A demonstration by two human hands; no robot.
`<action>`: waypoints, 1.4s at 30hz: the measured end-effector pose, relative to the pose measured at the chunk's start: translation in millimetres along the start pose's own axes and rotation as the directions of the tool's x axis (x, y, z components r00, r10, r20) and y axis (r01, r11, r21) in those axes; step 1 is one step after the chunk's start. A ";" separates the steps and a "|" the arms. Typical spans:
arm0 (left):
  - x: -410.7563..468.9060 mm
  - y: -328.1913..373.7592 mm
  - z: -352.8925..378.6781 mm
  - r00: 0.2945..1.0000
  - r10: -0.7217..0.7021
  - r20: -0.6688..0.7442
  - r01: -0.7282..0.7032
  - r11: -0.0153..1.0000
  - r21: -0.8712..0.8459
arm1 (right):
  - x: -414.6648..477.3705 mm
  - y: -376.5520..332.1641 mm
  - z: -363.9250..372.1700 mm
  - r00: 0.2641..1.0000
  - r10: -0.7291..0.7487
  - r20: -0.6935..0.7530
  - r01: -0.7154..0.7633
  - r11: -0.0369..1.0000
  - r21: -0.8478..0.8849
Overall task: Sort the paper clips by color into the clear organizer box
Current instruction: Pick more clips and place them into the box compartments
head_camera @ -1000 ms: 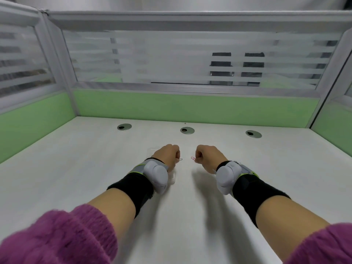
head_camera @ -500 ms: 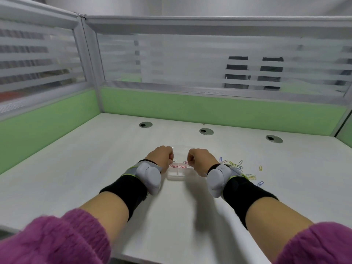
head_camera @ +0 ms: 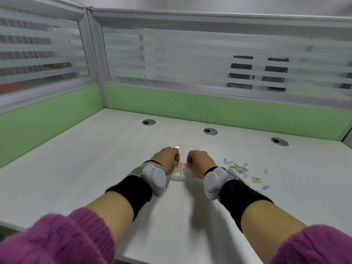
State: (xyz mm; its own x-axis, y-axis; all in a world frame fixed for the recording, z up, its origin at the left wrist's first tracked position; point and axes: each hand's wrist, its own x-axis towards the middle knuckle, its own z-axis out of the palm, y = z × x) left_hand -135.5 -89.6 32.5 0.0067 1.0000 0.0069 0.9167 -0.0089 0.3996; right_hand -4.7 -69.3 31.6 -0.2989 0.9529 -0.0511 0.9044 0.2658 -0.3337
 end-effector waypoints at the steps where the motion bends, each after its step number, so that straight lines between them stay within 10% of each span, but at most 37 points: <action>1: 0.9 1.3 0.4 1.000 0.003 0.000 -0.003 1.000 0.000 | 0.7 1.2 0.1 1.000 -0.001 -0.005 0.001 1.000 0.018; 42: 24.7 105.1 48.2 0.986 0.146 0.074 -0.149 0.988 0.030 | -43.6 133.0 -44.8 0.980 0.171 -0.099 -0.163 0.983 0.082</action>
State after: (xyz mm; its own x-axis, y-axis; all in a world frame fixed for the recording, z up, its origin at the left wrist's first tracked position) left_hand -19.7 -65.6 30.5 0.1704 0.9854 -0.0023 0.9169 -0.1577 0.3665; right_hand 142.3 -68.9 31.6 -0.1082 0.9940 -0.0139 0.9129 0.0938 -0.3973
